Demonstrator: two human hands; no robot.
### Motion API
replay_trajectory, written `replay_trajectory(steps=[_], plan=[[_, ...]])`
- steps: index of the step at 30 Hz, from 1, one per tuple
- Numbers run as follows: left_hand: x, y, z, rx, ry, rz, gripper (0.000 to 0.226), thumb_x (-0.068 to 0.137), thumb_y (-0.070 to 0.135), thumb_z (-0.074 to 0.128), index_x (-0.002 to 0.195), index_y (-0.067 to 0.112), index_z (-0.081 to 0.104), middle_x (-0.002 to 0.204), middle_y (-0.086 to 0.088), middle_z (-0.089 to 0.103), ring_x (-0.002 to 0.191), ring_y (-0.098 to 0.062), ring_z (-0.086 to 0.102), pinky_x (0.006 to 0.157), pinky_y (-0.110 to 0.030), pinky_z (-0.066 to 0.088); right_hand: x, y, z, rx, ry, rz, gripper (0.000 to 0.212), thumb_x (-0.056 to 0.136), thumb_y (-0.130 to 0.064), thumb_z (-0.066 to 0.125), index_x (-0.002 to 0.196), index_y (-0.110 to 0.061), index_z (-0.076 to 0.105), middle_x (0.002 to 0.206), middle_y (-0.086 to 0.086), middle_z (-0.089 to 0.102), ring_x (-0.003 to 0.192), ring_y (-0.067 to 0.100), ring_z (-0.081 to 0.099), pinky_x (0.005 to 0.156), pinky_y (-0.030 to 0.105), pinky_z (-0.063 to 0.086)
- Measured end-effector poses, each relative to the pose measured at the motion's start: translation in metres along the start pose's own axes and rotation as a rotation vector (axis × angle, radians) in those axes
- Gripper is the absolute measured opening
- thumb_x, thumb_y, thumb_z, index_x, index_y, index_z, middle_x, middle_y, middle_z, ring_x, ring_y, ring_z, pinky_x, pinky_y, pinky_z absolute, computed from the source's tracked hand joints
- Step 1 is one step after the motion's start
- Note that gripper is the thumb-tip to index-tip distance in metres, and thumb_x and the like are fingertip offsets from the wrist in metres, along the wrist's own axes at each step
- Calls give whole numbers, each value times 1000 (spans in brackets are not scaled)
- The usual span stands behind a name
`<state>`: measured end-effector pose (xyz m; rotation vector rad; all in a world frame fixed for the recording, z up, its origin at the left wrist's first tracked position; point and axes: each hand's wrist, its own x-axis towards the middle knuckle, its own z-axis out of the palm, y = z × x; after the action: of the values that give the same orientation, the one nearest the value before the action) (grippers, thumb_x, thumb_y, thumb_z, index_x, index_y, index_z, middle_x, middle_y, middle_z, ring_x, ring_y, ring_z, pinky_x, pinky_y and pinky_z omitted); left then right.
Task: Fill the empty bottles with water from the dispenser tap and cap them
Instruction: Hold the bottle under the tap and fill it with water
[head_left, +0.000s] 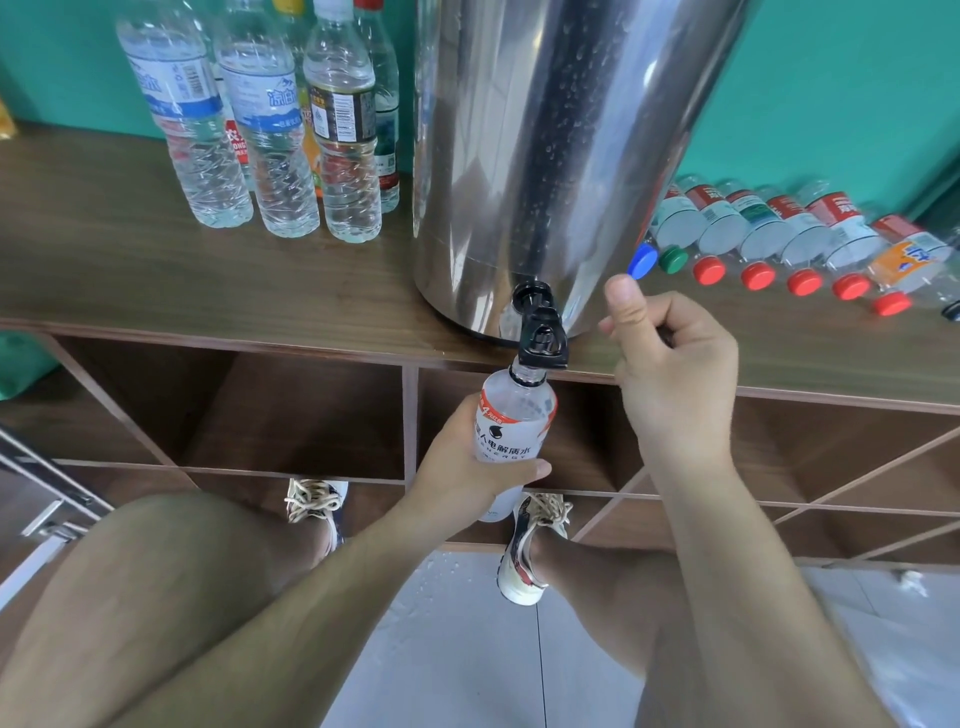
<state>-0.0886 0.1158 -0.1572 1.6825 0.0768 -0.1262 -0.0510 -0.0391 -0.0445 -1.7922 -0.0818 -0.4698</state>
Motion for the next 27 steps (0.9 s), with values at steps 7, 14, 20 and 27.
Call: replay_trajectory(steps=[7, 14, 20, 27], plan=[[1, -1, 1, 19, 10, -28, 63, 76, 25, 91, 119, 45, 50, 103, 33, 65, 94, 22, 57, 62, 1, 44, 24, 6, -15, 552, 6, 576, 27, 99, -34, 69, 95, -9, 61, 72, 2, 69, 65, 12, 58, 56, 16, 48], [2, -1, 2, 18, 5, -29, 67, 77, 24, 90, 127, 41, 49, 112, 23, 66, 97, 16, 60, 63, -1, 47, 34, 11, -26, 854, 56, 654, 11, 102, 12, 48, 105, 12, 59, 122, 25, 56, 115, 33, 66, 92, 42, 63], [3, -3, 1, 16, 17, -28, 69, 74, 25, 92, 127, 41, 50, 109, 25, 68, 97, 14, 61, 65, -5, 47, 34, 13, -26, 437, -128, 498, 18, 111, -6, 42, 108, -3, 59, 99, 14, 69, 65, 12, 60, 59, 22, 51], [5, -5, 1, 18, 21, -41, 68, 74, 26, 92, 124, 42, 50, 106, 29, 67, 94, 17, 60, 65, -4, 46, 38, 35, -29, 111, -268, 406, 11, 100, -6, 66, 109, -12, 67, 81, 2, 60, 60, 14, 50, 69, 28, 47]])
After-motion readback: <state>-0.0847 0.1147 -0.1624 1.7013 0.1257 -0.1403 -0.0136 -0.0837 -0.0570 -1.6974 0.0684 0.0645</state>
